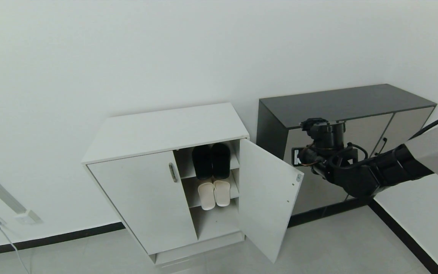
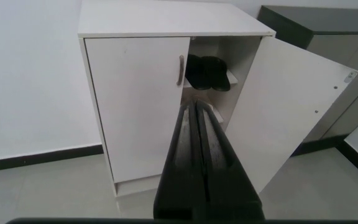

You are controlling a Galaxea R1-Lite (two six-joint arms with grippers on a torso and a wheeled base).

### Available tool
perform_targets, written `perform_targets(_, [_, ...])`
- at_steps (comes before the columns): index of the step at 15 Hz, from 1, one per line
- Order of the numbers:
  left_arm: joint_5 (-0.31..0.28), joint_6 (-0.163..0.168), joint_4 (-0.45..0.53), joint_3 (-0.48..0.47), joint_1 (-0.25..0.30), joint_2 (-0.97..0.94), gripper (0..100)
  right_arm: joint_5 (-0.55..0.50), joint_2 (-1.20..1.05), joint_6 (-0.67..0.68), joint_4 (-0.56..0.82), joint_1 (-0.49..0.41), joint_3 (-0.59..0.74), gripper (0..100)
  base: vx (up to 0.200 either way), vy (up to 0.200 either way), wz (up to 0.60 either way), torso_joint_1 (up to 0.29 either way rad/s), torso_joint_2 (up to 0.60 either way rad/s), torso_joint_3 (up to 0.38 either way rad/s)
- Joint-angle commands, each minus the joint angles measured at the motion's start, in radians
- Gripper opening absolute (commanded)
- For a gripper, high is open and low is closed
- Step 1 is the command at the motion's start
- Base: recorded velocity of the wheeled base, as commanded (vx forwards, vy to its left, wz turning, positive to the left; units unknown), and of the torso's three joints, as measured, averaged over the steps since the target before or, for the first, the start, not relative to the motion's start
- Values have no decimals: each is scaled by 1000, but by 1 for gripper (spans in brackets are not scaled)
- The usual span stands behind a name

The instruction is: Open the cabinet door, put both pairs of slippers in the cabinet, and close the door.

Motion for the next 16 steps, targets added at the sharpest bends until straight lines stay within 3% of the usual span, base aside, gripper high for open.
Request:
perform_targets(1, [0,0,0,0,0,1,0,1,55,1,-2,-4,-15,0,0,0,0,0,0,0])
perform_targets(16, [0,0,0,-1,0,1,0,1,98,0,3,26,-9,0,0,0,0,0,0,0])
